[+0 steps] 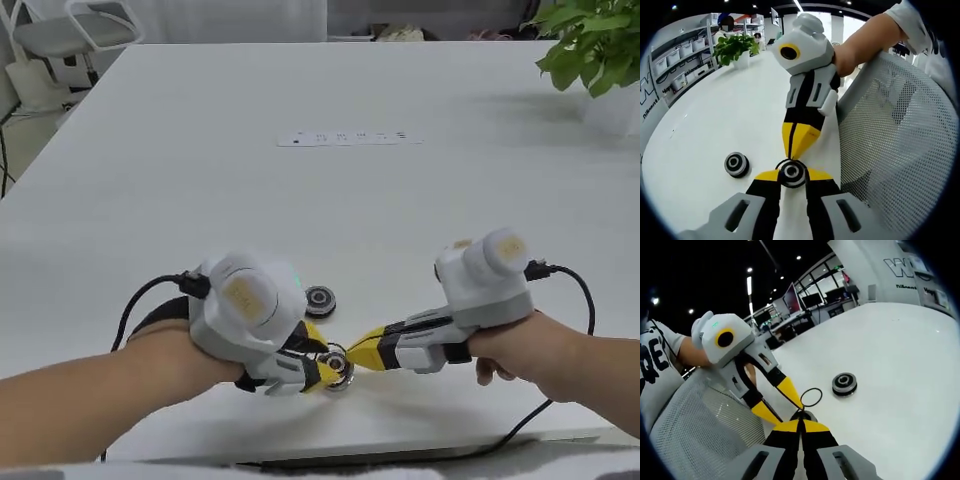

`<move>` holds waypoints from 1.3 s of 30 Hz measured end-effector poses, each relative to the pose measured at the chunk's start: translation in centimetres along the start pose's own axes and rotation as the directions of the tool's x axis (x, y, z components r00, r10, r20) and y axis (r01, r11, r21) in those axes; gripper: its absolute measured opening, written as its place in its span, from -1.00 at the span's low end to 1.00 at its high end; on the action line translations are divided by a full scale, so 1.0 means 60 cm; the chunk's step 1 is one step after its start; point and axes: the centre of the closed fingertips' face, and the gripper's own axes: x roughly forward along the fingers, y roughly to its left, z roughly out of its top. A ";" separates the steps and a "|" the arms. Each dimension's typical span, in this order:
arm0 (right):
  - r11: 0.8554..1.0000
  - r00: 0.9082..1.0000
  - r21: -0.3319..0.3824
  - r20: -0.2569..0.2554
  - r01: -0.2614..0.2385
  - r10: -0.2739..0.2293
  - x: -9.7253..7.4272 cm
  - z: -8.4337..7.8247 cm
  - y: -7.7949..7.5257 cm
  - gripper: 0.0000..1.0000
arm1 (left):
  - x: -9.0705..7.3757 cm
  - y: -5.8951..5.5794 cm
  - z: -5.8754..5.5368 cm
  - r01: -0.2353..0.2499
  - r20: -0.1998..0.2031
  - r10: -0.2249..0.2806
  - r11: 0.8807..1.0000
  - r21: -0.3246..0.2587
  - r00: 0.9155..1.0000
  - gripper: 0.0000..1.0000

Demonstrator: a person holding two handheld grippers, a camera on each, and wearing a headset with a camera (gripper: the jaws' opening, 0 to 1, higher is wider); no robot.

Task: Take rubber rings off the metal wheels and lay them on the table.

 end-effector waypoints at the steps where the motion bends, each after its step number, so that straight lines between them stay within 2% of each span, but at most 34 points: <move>1: 1.000 1.000 0.000 0.001 -0.001 0.001 0.000 0.001 0.001 -1.00 | -0.002 0.001 0.002 -0.002 0.005 0.002 1.000 -0.003 1.000 -0.67; 6: 1.000 1.000 0.002 0.014 -0.006 0.006 -0.002 0.007 0.003 -1.00 | -0.024 0.003 0.012 -0.009 0.038 0.009 1.000 -0.013 0.999 -0.60; 13: 1.000 0.999 0.003 0.033 -0.008 0.008 -0.007 0.015 0.004 -1.00 | -0.055 0.015 0.013 -0.040 0.061 0.041 0.999 -0.029 0.997 -0.43; 22: 1.000 0.998 -0.012 0.059 -0.015 0.016 -0.011 0.040 0.023 -1.00 | -0.086 0.021 0.015 -0.067 0.091 0.072 0.996 -0.052 0.993 -0.19; 29: 1.000 0.997 -0.020 0.080 -0.020 0.021 -0.004 0.058 0.023 -1.00 | -0.108 0.028 0.010 -0.090 0.107 0.099 0.992 -0.084 0.989 -0.01; 39: 0.999 0.996 -0.033 0.079 -0.027 0.029 0.012 0.072 0.026 -1.00 | -0.140 0.036 -0.011 -0.130 0.116 0.145 0.983 -0.128 0.983 0.22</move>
